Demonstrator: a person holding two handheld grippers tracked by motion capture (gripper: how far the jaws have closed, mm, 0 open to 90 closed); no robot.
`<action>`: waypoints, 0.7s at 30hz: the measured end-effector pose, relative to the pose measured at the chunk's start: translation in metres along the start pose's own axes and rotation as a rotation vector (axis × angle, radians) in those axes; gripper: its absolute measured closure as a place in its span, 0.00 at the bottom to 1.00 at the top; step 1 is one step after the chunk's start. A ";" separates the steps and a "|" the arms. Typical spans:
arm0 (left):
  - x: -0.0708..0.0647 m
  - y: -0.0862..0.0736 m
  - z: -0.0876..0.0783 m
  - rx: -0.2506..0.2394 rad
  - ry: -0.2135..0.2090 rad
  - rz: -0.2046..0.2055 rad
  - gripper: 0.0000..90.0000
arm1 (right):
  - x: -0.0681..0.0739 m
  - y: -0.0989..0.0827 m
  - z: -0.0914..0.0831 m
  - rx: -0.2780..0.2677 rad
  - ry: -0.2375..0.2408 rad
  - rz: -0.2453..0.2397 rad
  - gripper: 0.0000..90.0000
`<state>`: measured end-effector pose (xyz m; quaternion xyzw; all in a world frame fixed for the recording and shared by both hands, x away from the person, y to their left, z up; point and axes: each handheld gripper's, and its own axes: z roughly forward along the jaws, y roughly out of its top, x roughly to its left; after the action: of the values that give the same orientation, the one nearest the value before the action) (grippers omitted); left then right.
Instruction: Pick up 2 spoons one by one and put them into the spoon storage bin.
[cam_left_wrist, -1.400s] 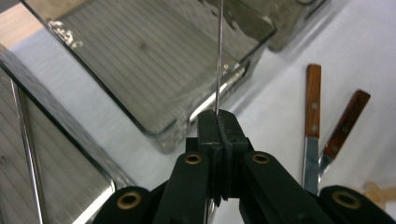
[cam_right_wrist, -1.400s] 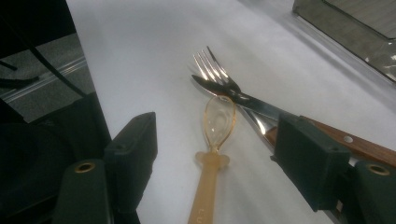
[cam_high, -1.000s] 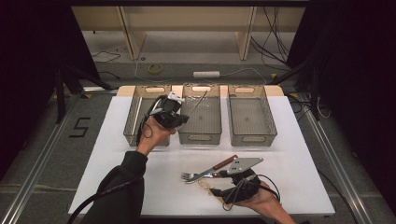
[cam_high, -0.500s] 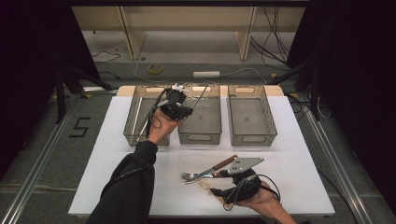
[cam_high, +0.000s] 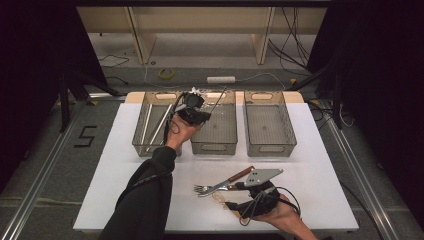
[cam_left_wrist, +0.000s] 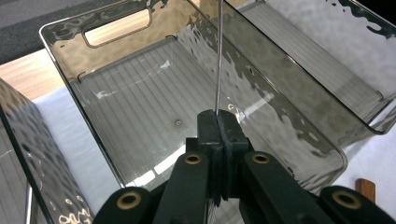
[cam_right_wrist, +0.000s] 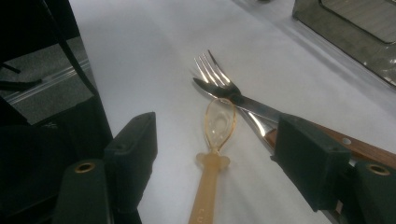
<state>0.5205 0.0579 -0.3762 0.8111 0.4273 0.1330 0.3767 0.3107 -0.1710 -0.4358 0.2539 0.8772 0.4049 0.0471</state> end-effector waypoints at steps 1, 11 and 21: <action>0.000 0.000 0.001 0.002 0.000 -0.004 0.99 | 0.000 0.000 0.000 0.000 0.000 0.000 0.35; 0.002 -0.004 0.014 0.018 -0.006 -0.036 0.99 | 0.000 0.000 0.000 0.001 0.002 -0.003 0.35; 0.003 -0.008 0.019 0.031 0.001 -0.055 0.98 | 0.000 0.000 0.001 0.004 0.005 -0.003 0.34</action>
<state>0.5276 0.0537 -0.3956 0.8047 0.4517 0.1161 0.3675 0.3106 -0.1704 -0.4361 0.2519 0.8784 0.4035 0.0451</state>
